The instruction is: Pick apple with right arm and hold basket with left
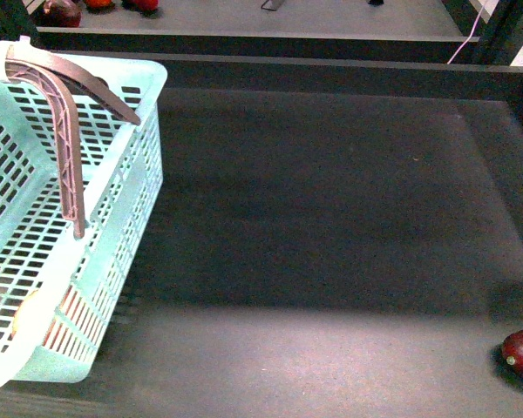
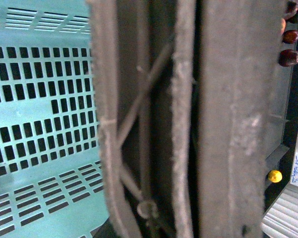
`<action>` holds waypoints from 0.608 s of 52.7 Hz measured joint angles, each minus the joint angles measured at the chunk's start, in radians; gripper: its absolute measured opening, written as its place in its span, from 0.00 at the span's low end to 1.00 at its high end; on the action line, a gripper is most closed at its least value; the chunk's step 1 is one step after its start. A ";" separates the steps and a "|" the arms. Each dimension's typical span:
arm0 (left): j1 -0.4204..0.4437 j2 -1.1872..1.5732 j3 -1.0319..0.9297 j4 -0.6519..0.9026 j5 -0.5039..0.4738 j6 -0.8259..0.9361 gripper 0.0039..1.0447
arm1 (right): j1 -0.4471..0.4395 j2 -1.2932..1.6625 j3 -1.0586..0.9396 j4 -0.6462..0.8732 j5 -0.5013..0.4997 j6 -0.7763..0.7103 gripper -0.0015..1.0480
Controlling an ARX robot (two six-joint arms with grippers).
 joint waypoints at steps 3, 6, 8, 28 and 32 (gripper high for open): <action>0.000 0.008 0.000 0.000 0.002 -0.011 0.13 | 0.000 0.000 0.000 0.000 0.000 0.000 0.92; 0.000 0.015 0.000 0.004 0.002 -0.023 0.13 | 0.000 0.000 0.000 0.000 0.000 0.000 0.92; 0.000 0.021 0.000 0.005 0.002 -0.029 0.13 | 0.000 0.000 0.000 0.000 0.000 0.000 0.92; 0.005 0.058 -0.003 -0.005 -0.001 -0.045 0.13 | 0.000 0.000 0.000 0.000 0.000 0.000 0.92; 0.005 0.060 -0.003 -0.006 -0.001 -0.048 0.13 | 0.000 0.000 0.000 0.000 0.000 0.000 0.92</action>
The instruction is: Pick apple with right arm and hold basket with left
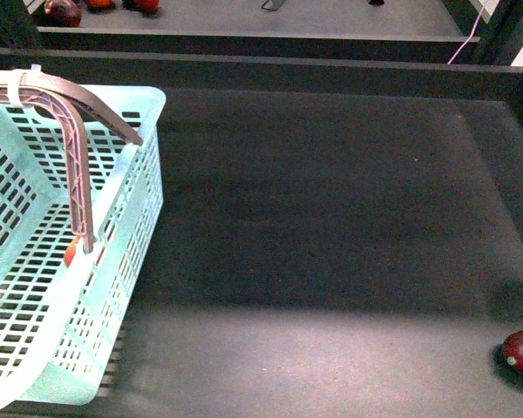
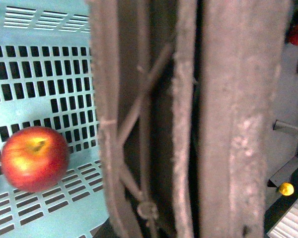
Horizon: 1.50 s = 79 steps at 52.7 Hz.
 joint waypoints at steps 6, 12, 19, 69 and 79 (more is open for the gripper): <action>0.000 0.000 0.000 0.001 0.001 0.000 0.13 | 0.000 0.000 0.000 0.000 0.000 0.000 0.92; 0.000 0.000 -0.003 0.026 0.013 -0.014 0.25 | 0.000 0.000 0.000 0.000 0.000 0.000 0.92; 0.000 -0.002 -0.008 0.030 0.011 -0.019 0.48 | 0.000 0.000 0.000 0.000 0.000 0.000 0.92; 0.002 -0.569 -0.229 -0.146 0.041 0.245 0.88 | 0.000 0.000 0.000 0.000 0.000 0.000 0.92; -0.033 -0.695 -0.598 0.683 0.086 1.112 0.51 | 0.000 0.000 0.000 0.000 0.000 0.000 0.92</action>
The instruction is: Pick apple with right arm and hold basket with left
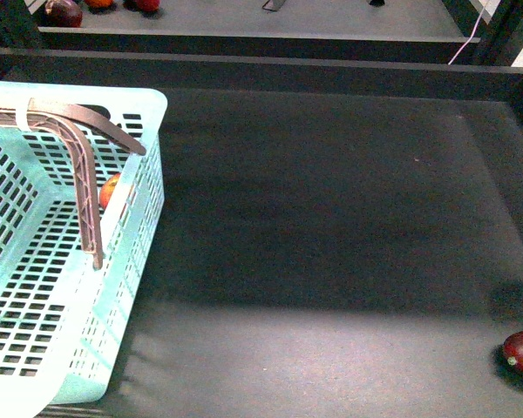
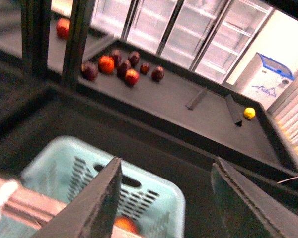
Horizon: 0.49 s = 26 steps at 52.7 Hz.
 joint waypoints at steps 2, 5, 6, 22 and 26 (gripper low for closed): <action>-0.008 -0.026 -0.028 0.032 -0.001 0.101 0.45 | 0.000 0.000 0.000 0.000 0.000 0.000 0.92; -0.016 -0.063 -0.072 0.045 -0.001 0.205 0.32 | 0.000 0.000 0.000 0.000 0.000 0.000 0.92; -0.016 -0.080 -0.096 0.046 -0.001 0.236 0.27 | 0.000 0.000 0.000 0.000 0.000 0.000 0.92; -0.016 -0.277 -0.259 0.003 -0.004 0.309 0.03 | 0.000 0.000 0.000 0.000 0.000 0.000 0.92; -0.017 -0.317 -0.277 -0.018 -0.003 0.311 0.03 | 0.000 0.000 0.000 0.000 0.000 0.000 0.92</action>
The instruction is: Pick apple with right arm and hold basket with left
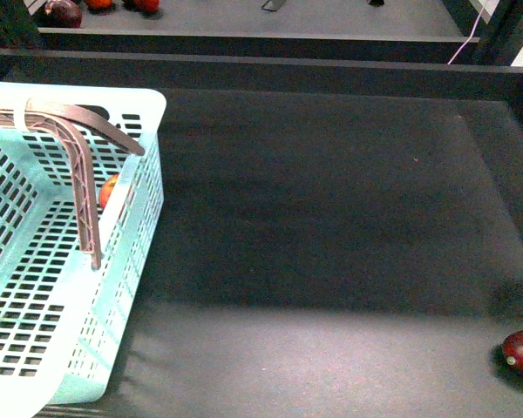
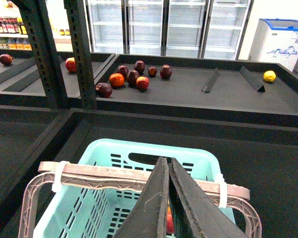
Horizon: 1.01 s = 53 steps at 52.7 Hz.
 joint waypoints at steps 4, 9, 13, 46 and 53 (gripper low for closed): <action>0.000 -0.058 -0.023 -0.034 0.000 0.000 0.03 | 0.000 0.000 0.000 0.000 0.000 0.000 0.92; 0.000 -0.137 -0.051 -0.087 0.000 0.001 0.03 | 0.000 0.000 0.000 0.000 0.000 0.000 0.92; 0.000 -0.191 -0.064 -0.125 0.000 0.001 0.03 | 0.000 0.000 0.000 0.000 0.000 0.000 0.92; 0.000 -0.523 -0.100 -0.400 0.000 0.004 0.03 | 0.000 0.000 0.000 0.000 0.000 0.000 0.92; 0.000 -0.576 -0.100 -0.452 0.000 0.004 0.03 | 0.000 0.000 0.000 0.000 0.000 0.000 0.92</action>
